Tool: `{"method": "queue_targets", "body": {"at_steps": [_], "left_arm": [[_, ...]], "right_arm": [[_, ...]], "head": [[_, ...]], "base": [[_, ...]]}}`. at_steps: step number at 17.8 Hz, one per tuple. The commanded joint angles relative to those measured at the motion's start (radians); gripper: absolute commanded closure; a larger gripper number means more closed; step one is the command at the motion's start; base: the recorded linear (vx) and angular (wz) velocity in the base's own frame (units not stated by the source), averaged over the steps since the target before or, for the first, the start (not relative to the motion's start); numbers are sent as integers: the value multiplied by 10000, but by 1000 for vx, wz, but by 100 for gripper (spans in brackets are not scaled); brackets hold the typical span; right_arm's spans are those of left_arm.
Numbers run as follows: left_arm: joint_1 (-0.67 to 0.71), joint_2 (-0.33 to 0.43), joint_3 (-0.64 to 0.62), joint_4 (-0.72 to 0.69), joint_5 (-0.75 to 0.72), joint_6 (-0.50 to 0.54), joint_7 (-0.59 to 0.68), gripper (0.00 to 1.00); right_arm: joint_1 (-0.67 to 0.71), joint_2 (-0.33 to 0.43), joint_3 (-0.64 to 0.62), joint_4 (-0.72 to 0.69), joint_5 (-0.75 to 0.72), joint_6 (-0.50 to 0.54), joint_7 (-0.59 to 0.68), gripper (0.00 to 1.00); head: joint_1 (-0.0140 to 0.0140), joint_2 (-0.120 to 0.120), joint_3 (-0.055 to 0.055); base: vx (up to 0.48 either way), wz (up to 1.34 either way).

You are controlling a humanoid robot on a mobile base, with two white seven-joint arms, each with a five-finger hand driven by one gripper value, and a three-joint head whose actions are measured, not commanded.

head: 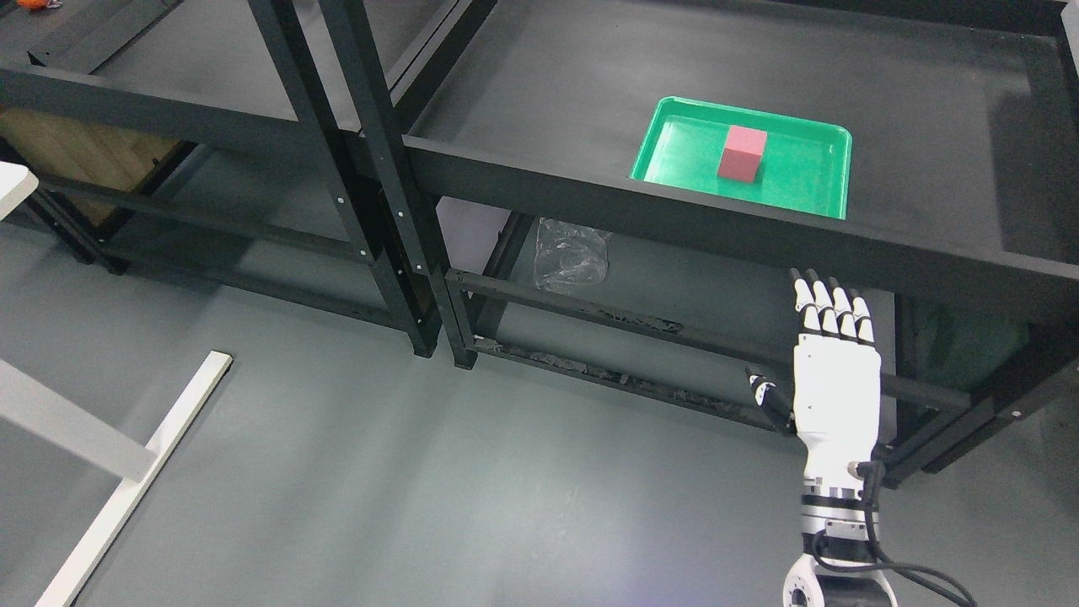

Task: Pick pink block from left shelf to tray
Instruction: 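Reach the right hand over the green tray toward the pink cube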

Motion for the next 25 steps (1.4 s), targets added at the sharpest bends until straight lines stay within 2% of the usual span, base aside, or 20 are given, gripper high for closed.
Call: {"method": "queue_targets", "body": {"at_steps": [1,12,14,18,23,25], "left_arm": [[2,175,0,-175,77,6,0,0],[2,175,0,-175,77,6,0,0],[2,175,0,-175,77,6,0,0],[2,175,0,-175,77,6,0,0],[2,175,0,-175,77,6,0,0],[2,175,0,-175,77,6,0,0]], "right_arm": [[-4,-174,26,-10,-22,-47,23,0],[-157,-174,26,5,-313,-155,697,0],[-157,-174,26,5,-924,-216,1308,0],[-157,-174,26,21,-989,-247,1755,0],[-127,-174,11,67,-1004,-156,3762,1],[-81,-174,-5,67,-989,-140,3965,1]], "head": [[0,0,0],[0,0,0],[0,0,0],[0,0,0],[0,0,0],[0,0,0]], "base": [[296,0],[302,0],[281,0],[268,20],[244,51],[214,27]]}}
